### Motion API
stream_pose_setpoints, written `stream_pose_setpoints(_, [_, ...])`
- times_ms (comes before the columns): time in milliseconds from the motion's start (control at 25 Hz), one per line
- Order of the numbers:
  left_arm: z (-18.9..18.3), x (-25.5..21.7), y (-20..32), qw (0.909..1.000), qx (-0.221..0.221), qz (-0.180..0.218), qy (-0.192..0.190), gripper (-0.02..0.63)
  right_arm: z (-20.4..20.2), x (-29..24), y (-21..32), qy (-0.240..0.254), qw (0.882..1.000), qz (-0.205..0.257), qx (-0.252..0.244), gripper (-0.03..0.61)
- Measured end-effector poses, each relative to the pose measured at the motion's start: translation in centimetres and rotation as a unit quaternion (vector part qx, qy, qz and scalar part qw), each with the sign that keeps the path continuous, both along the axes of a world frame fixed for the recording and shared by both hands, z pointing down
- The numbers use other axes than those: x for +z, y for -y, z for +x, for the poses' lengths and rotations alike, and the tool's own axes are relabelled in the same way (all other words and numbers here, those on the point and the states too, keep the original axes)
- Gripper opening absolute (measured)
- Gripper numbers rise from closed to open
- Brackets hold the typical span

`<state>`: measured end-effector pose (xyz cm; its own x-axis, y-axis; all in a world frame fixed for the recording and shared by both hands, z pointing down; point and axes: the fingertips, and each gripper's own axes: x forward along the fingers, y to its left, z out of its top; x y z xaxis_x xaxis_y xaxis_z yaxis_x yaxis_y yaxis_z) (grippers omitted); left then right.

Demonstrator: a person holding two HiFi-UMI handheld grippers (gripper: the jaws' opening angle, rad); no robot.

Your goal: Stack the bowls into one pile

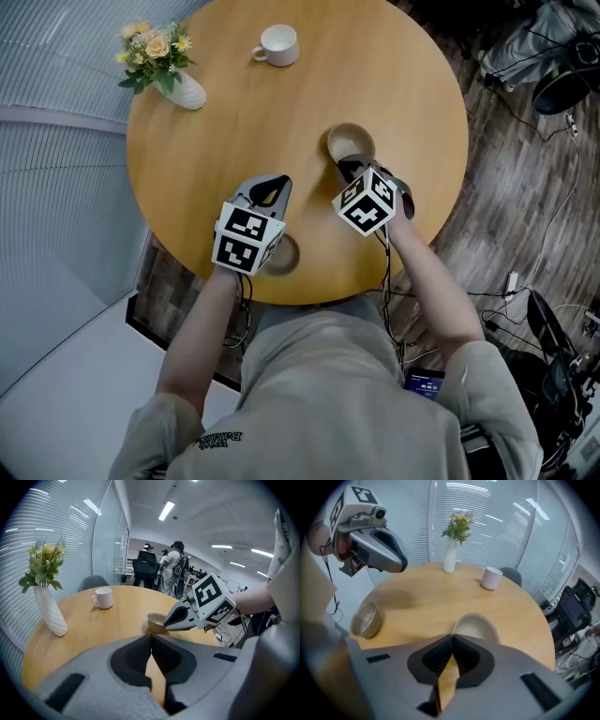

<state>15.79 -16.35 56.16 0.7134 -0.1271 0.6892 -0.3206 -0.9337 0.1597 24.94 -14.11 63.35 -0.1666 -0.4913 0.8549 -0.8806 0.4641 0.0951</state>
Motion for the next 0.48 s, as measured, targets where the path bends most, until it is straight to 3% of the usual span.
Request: stream_pose_setpoints(480, [0.0,-6.7,1.0,0.9969,-0.003,0.065,-0.043,0.020,1.5,-7.6,0.4,0.056,0.992,0.072,0.081,0.031])
